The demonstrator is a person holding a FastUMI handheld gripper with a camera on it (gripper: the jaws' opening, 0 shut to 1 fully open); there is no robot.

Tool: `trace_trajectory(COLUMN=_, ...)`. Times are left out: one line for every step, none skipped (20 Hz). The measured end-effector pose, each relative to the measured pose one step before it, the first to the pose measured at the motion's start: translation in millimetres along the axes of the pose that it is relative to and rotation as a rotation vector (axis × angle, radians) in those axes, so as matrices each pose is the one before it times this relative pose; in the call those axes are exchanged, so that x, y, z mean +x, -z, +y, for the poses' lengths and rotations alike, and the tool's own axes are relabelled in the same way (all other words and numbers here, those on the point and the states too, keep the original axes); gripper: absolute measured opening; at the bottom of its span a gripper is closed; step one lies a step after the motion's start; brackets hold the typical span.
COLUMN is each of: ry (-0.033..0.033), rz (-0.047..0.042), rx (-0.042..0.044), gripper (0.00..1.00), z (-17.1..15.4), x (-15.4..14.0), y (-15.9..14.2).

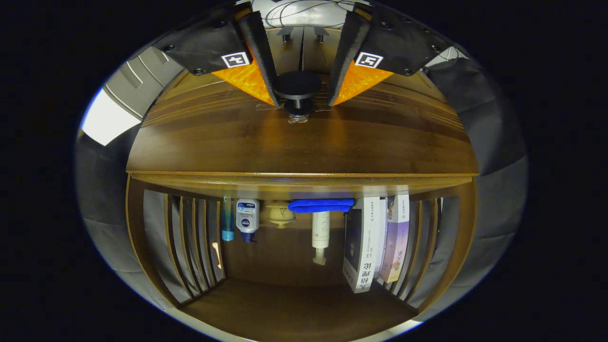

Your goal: Pull open the drawer, take out the items inside it, and place them on the countertop above the cabinet.

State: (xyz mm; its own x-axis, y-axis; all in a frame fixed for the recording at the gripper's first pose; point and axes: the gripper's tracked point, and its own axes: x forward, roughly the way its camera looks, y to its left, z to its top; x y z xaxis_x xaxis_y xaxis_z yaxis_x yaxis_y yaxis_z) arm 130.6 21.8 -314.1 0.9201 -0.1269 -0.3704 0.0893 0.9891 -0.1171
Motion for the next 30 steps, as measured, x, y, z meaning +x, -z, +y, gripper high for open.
trace_trajectory(ry=-0.00405, rz=0.0014, rx=0.00881, gripper=0.62, z=0.54, x=-0.39, y=0.24)
trace_trajectory(ry=-0.00616, rz=0.00527, rx=0.01186, gripper=0.61, z=1.05, x=1.87, y=0.57)
trace_trajectory(ry=-0.01319, rz=0.0062, rx=0.0091, gripper=0.59, z=0.63, x=0.04, y=0.84)
trace_trajectory(ry=0.00079, rz=-0.00205, rx=0.0068, gripper=0.57, z=-1.53, x=-1.87, y=-1.73)
trace_trajectory(ry=-0.00589, rz=0.00257, rx=0.01021, gripper=0.55, z=-2.92, x=2.79, y=0.7)
trace_trajectory(ry=-0.00418, rz=0.00689, rx=0.0043, gripper=0.47, z=0.64, x=-17.62, y=-2.44)
trace_trajectory(ry=-0.01204, rz=0.00158, rx=0.00581, gripper=0.41, z=-3.63, x=18.86, y=4.44)
trace_trajectory(ry=-0.00196, rz=0.00824, rx=-0.00967, gripper=0.35, z=-1.12, x=-5.13, y=-0.74)
trace_trajectory(ry=-0.00067, rz=-0.00511, rx=0.00222, gripper=0.3, z=0.5, x=1.56, y=-0.55)
trace_trajectory(ry=-0.00847, rz=0.00269, rx=-0.01432, gripper=0.25, z=0.69, x=2.37, y=1.86)
trace_trajectory(ry=-0.00193, rz=-0.00299, rx=-0.00801, gripper=0.25, z=0.49, x=-0.83, y=-0.48)
trace_trajectory(ry=-0.00217, rz=0.00019, rx=-0.00455, gripper=0.25, z=-0.46, x=-0.33, y=0.14)
trace_trajectory(ry=-0.00176, rz=0.00018, rx=-0.00538, gripper=0.25, z=-0.5, x=-0.24, y=0.07)
trace_trajectory(ry=-0.00247, rz=0.00272, rx=0.00156, gripper=0.25, z=0.1, x=0.27, y=0.09)
trace_trajectory(ry=-0.00314, rz=0.00287, rx=0.00481, gripper=0.25, z=0.0, x=0.02, y=0.78)
trace_trajectory(ry=-0.003, rz=0.00226, rx=0.00746, gripper=0.25, z=-0.16, x=-0.63, y=-0.35)
trace_trajectory(ry=-0.00169, rz=0.00505, rx=0.0075, gripper=0.25, z=0.45, x=-1.58, y=0.93)
trace_trajectory(ry=-0.00057, rz=0.00704, rx=0.00974, gripper=0.25, z=-0.48, x=-1.08, y=0.15)
trace_trajectory(ry=0.00112, rz=0.0054, rx=0.00787, gripper=0.25, z=0.91, x=-2.3, y=1.05)
trace_trajectory(ry=0.00122, rz=0.00477, rx=0.00192, gripper=0.25, z=-0.58, x=-2.84, y=-0.05)
trace_trajectory(ry=0.0008, rz=0.00478, rx=-0.00228, gripper=0.25, z=-0.34, x=-2.41, y=1.44)
trace_trajectory(ry=-0.00188, rz=0.00567, rx=-0.00372, gripper=0.25, z=0.19, x=-3.44, y=1.21)
trace_trajectory(ry=-0.0043, rz=0.00468, rx=-0.00782, gripper=0.25, z=0.32, x=-3.37, y=2.22)
trace_trajectory(ry=-0.00475, rz=0.00355, rx=-0.00669, gripper=0.25, z=-0.42, x=-4.08, y=0.88)
trace_trajectory(ry=-0.00491, rz=0.00459, rx=-0.00979, gripper=0.25, z=-0.21, x=-4.19, y=1.63)
trace_trajectory(ry=-0.00351, rz=0.00479, rx=-0.01074, gripper=0.25, z=-0.37, x=-5.28, y=1.7)
trace_trajectory(ry=-0.00304, rz=0.00693, rx=-0.00731, gripper=0.25, z=-0.42, x=-5.26, y=3.36)
trace_trajectory(ry=-0.00392, rz=0.00397, rx=-0.00433, gripper=0.25, z=-0.05, x=-5.47, y=1.69)
trace_trajectory(ry=-0.00445, rz=0.00201, rx=-0.00652, gripper=0.25, z=0.89, x=-4.75, y=1.86)
trace_trajectory(ry=-0.00606, rz=0.00105, rx=-0.01102, gripper=0.25, z=0.36, x=-4.33, y=0.77)
